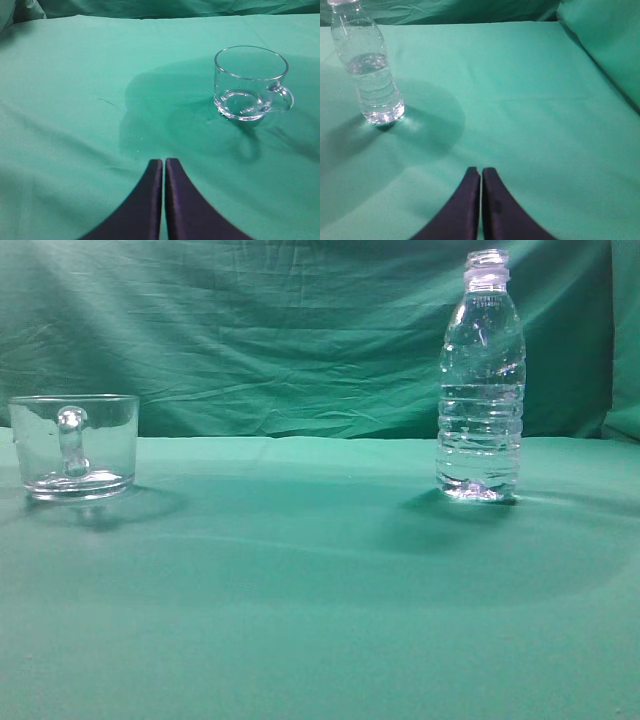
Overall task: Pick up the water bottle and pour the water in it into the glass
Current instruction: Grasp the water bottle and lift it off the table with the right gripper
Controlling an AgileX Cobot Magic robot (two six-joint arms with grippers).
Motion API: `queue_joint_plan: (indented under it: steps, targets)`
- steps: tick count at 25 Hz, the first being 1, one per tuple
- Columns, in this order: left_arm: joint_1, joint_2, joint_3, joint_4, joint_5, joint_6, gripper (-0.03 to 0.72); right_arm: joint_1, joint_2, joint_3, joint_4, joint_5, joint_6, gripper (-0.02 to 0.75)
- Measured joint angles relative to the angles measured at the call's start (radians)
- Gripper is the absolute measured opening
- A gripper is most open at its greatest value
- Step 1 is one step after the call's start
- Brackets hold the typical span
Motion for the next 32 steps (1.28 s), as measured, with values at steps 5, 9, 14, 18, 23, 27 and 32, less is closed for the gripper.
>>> queue_joint_plan:
  steps: [5, 9, 14, 18, 23, 27, 32]
  targets:
    - [0.000, 0.000, 0.000, 0.000, 0.000, 0.000, 0.000, 0.000, 0.000, 0.000, 0.000, 0.000, 0.000, 0.000]
    - [0.000, 0.000, 0.000, 0.000, 0.000, 0.000, 0.000, 0.000, 0.000, 0.000, 0.000, 0.000, 0.000, 0.000]
    - [0.000, 0.000, 0.000, 0.000, 0.000, 0.000, 0.000, 0.000, 0.000, 0.000, 0.000, 0.000, 0.000, 0.000]
    - [0.000, 0.000, 0.000, 0.000, 0.000, 0.000, 0.000, 0.000, 0.000, 0.000, 0.000, 0.000, 0.000, 0.000]
    - [0.000, 0.000, 0.000, 0.000, 0.000, 0.000, 0.000, 0.000, 0.000, 0.000, -0.008, -0.074, -0.015, 0.000]
    - [0.000, 0.000, 0.000, 0.000, 0.000, 0.000, 0.000, 0.000, 0.000, 0.001, 0.014, -0.308, 0.017, 0.000]
    - [0.000, 0.000, 0.000, 0.000, 0.000, 0.000, 0.000, 0.000, 0.000, 0.001, 0.018, -0.511, 0.034, 0.000]
